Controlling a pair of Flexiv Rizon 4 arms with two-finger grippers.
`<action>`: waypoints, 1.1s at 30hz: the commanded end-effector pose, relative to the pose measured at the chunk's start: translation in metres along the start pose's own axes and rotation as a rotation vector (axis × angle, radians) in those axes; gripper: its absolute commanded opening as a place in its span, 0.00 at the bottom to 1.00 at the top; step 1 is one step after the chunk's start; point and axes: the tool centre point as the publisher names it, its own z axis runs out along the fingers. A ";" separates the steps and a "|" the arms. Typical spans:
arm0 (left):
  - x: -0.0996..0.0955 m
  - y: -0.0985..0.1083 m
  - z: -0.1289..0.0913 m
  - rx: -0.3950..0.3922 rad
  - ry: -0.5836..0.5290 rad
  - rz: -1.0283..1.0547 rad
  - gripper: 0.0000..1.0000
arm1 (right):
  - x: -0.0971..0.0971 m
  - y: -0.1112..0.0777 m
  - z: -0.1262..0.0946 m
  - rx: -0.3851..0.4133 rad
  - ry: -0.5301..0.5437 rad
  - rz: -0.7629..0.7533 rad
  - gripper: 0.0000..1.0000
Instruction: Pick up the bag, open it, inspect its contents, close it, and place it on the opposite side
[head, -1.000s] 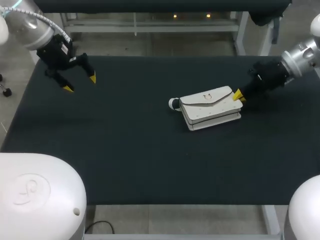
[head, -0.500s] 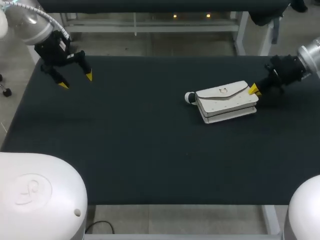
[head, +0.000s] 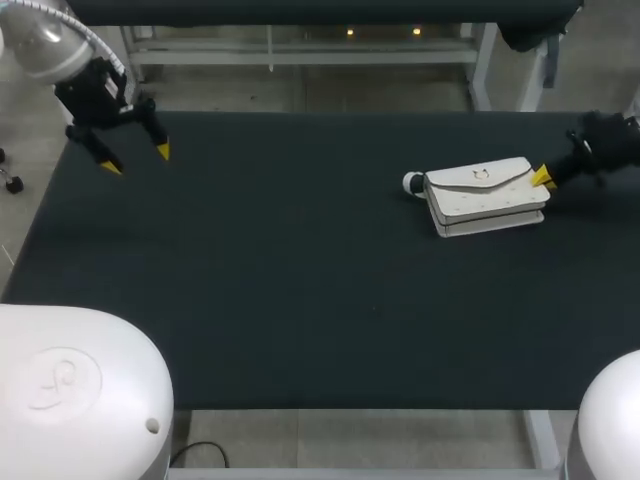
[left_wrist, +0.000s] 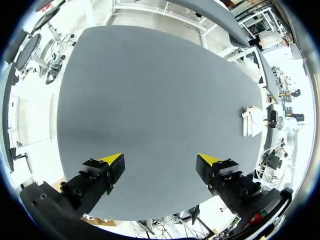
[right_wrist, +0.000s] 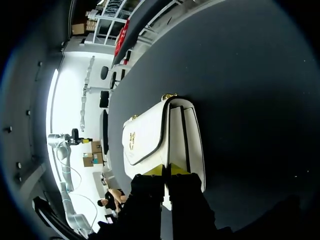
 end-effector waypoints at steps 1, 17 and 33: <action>-0.005 -0.005 -0.005 -0.010 -0.003 0.008 1.00 | -0.009 -0.004 -0.017 -0.026 0.004 0.001 0.00; -0.006 -0.007 -0.006 -0.021 -0.032 0.018 1.00 | -0.015 -0.002 -0.023 -0.018 -0.006 0.019 0.00; -0.040 -0.022 -0.033 -0.058 -0.147 0.108 1.00 | -0.054 0.032 -0.064 -0.116 -0.045 0.111 0.00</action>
